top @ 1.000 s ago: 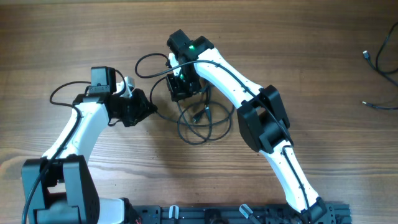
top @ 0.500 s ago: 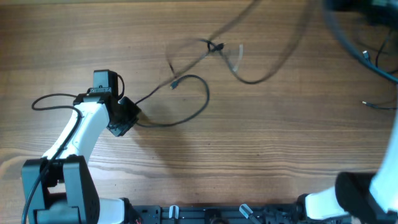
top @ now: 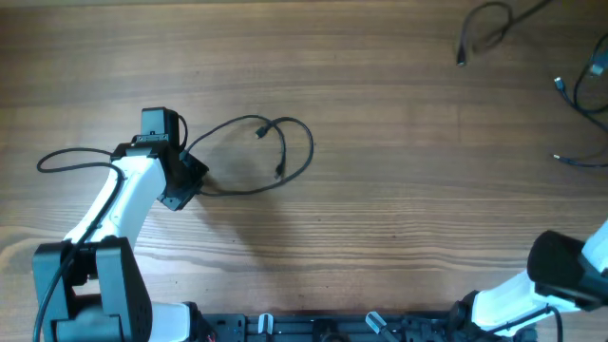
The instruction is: Untangle cables
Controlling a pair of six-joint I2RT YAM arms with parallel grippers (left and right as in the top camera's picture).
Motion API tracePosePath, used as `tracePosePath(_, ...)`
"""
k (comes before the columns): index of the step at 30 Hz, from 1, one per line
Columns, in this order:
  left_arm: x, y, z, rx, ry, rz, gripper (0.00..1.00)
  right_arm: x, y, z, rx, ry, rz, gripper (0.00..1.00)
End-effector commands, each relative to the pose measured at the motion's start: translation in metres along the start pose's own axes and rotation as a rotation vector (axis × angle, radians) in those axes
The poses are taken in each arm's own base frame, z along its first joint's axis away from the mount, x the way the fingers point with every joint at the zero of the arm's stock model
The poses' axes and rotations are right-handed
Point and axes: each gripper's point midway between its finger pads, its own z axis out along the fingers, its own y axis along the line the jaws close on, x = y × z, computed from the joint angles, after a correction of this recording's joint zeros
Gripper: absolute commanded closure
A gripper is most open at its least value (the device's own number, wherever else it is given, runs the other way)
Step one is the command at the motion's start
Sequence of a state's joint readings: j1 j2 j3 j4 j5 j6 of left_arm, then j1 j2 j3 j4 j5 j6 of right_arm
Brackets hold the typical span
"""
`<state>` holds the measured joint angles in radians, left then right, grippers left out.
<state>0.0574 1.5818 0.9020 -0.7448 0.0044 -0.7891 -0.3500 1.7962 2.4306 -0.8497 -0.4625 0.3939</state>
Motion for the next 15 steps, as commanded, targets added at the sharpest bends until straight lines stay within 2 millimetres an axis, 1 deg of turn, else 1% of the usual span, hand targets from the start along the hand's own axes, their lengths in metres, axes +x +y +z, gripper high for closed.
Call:
tracePosePath(1,-0.004,0.004,-0.001,-0.015,-0.020,-0.016,0.96,-0.027,-0.053,0.003,0.266,-0.153,0.052,0.96)
tracePosePath(2,-0.004,0.004,-0.001,-0.015,-0.020,-0.016,0.96,-0.031,-0.064,0.001,0.318,-0.181,0.070,0.96)
tracePosePath(3,-0.004,0.003,-0.001,-0.015,-0.020,-0.016,0.96,-0.035,-0.081,-0.003,0.391,-0.214,0.100,0.96)
tracePosePath(5,-0.004,0.003,-0.001,-0.015,-0.020,-0.016,0.96,-0.040,-0.107,-0.010,0.463,-0.240,0.126,0.96)
tracePosePath(7,-0.005,0.003,-0.001,-0.012,-0.023,-0.016,0.96,-0.043,-0.124,-0.014,0.460,-0.246,0.180,0.96)
tracePosePath(9,-0.006,0.001,-0.001,-0.006,-0.028,-0.016,0.96,-0.043,-0.136,-0.006,0.426,-0.226,0.172,0.96)
tracePosePath(11,-0.006,0.001,-0.001,-0.006,-0.028,-0.016,0.96,-0.034,-0.147,0.012,0.399,-0.184,0.164,0.96)
tracePosePath(14,-0.006,0.001,-0.001,-0.006,-0.028,-0.015,0.96,-0.006,-0.171,0.046,0.402,-0.105,0.190,0.96)
tracePosePath(15,-0.006,0.001,-0.001,-0.006,-0.028,-0.015,0.96,0.007,-0.182,0.059,0.413,-0.072,0.197,0.96)
